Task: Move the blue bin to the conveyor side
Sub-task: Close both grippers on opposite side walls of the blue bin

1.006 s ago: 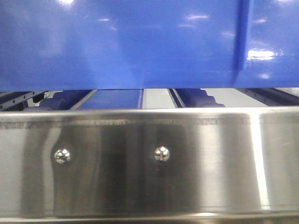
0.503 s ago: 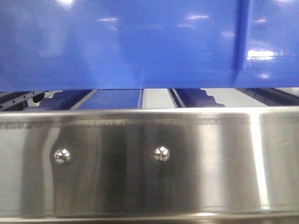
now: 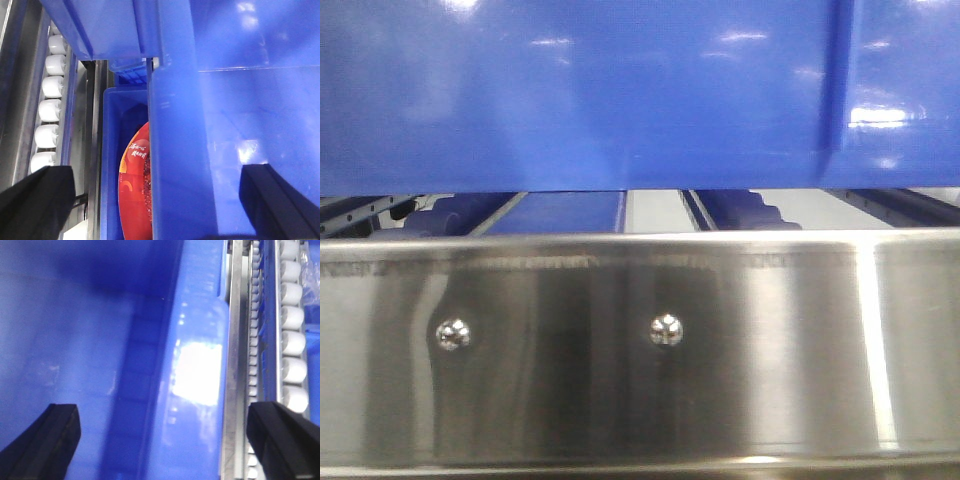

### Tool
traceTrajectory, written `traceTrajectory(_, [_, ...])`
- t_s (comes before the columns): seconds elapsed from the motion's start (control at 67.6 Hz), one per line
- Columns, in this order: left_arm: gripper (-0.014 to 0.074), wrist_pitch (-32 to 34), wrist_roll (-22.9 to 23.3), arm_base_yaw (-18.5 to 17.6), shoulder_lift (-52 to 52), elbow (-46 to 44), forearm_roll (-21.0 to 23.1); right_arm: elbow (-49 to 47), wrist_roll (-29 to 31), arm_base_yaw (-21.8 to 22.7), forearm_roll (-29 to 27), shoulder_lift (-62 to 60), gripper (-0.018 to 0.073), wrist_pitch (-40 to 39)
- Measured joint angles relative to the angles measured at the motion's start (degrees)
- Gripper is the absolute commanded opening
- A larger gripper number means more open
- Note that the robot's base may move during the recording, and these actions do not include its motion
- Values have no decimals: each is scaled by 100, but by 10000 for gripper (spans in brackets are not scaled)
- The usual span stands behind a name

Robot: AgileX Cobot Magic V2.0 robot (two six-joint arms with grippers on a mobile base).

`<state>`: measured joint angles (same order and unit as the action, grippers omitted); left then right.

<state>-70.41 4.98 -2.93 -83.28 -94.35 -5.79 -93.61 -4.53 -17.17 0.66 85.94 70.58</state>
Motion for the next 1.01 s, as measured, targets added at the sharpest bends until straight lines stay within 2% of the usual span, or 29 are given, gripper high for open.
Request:
traceTrajectory(0.355, [568, 0, -8, 0, 0, 0, 0, 0, -291, 0, 0, 0, 559, 0])
traceTrajectory(1.006, [568, 0, -12, 0, 0, 0, 0, -252, -352, 0, -10, 229, 559, 0])
